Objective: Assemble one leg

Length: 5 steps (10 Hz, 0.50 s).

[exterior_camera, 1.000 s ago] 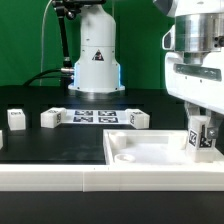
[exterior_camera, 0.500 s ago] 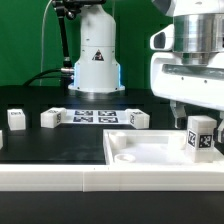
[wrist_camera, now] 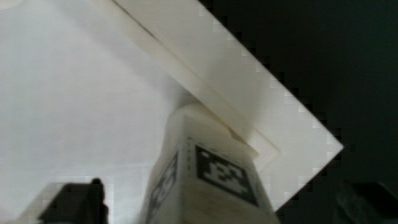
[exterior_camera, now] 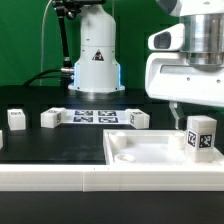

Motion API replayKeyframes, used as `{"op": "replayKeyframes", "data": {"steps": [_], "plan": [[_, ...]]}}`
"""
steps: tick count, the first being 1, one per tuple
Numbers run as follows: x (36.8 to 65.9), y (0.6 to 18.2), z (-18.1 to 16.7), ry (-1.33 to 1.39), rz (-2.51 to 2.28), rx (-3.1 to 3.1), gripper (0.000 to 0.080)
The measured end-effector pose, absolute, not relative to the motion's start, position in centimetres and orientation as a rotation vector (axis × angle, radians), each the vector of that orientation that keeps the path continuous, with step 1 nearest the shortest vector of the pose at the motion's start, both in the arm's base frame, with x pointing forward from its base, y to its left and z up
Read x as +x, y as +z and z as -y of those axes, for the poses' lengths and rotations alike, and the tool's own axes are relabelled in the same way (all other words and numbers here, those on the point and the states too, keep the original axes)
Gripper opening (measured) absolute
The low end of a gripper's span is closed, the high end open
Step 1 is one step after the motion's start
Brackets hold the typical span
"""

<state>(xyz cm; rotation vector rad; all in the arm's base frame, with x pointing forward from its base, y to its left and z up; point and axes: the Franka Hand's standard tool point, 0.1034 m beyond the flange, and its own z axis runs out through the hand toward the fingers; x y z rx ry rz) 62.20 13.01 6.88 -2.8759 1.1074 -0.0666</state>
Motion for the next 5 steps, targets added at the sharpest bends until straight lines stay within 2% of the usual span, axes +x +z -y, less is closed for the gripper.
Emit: {"op": "replayKeyframes", "data": {"steps": [5], "plan": [[62.37, 6.96, -12.49, -0.090, -0.475, -3.074, 0.0649]]}}
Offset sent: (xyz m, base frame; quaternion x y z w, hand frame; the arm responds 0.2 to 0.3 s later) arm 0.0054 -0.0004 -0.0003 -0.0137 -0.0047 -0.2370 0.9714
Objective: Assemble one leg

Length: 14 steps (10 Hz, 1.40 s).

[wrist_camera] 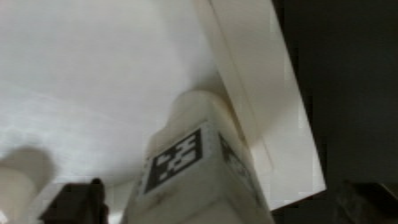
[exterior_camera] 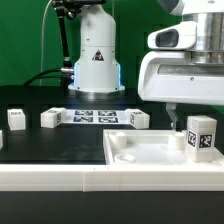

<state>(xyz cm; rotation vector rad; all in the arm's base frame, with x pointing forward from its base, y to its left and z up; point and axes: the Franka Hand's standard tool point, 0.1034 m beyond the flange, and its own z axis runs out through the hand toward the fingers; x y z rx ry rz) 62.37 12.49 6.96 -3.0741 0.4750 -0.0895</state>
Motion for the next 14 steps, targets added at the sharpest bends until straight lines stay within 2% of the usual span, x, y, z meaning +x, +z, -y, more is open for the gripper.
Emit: {"op": "replayKeyframes", "data": {"steps": [5, 7, 8, 9, 10, 12, 14], "plan": [[62.41, 6.96, -12.22, -0.101, 0.001, -3.133, 0.0649], [62.43, 6.98, -12.16, -0.103, 0.047, -3.138, 0.0646], [62.43, 6.97, -12.16, -0.103, 0.043, -3.138, 0.0475], [62.42, 6.97, -12.16, -0.103, 0.043, -3.138, 0.0475], [62.43, 6.97, -12.16, -0.103, 0.024, -3.138, 0.0286], [62.44, 6.96, -12.15, -0.107, -0.075, -3.133, 0.0288], [62.46, 6.95, -12.00, -0.114, -0.368, -3.094, 0.0288]]}}
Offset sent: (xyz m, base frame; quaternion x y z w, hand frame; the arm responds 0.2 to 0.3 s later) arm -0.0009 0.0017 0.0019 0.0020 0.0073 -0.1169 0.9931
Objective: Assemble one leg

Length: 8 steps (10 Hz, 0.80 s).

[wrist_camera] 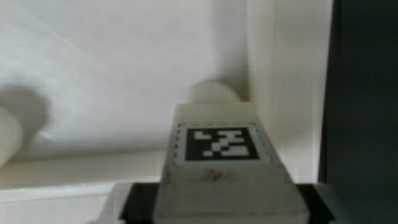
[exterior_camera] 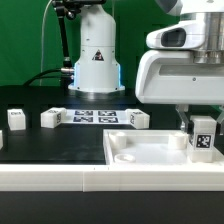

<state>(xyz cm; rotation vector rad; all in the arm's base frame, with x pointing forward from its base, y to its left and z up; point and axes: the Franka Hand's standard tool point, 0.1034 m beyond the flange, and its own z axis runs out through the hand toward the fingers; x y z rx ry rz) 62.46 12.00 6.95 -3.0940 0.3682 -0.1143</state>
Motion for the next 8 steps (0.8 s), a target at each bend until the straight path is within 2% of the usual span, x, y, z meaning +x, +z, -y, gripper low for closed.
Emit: {"op": "replayKeyframes", "data": {"steps": [8], "plan": [[62.24, 6.90, -11.95, -0.150, -1.446, -2.716, 0.0290]]}}
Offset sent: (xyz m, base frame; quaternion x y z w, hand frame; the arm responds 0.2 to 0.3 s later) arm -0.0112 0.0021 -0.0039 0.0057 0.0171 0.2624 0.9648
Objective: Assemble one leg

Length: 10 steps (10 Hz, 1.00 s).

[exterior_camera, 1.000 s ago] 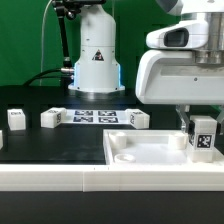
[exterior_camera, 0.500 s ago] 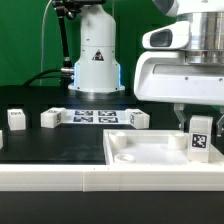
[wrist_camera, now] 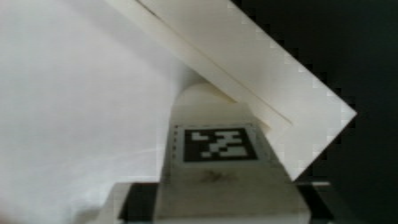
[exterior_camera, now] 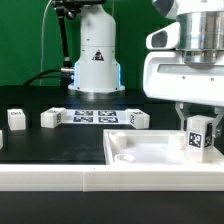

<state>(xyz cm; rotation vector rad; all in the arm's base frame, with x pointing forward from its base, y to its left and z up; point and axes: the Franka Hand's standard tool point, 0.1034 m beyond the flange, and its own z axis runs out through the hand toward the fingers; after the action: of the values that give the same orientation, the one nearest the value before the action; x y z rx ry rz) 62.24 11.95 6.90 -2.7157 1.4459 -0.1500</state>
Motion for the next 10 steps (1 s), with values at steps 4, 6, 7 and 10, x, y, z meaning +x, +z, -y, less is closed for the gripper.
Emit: {"op": "replayKeyframes", "data": {"steps": [4, 6, 7, 10], "plan": [[62.09, 6.91, -11.97, -0.144, -1.931, -2.359, 0.0290], [62.09, 6.91, -11.92, -0.117, -2.049, -2.237, 0.0290], [62.09, 6.91, -11.93, -0.106, -2.082, -2.198, 0.0290], [62.07, 6.90, -12.03, -0.094, -2.177, -2.095, 0.0291]]}}
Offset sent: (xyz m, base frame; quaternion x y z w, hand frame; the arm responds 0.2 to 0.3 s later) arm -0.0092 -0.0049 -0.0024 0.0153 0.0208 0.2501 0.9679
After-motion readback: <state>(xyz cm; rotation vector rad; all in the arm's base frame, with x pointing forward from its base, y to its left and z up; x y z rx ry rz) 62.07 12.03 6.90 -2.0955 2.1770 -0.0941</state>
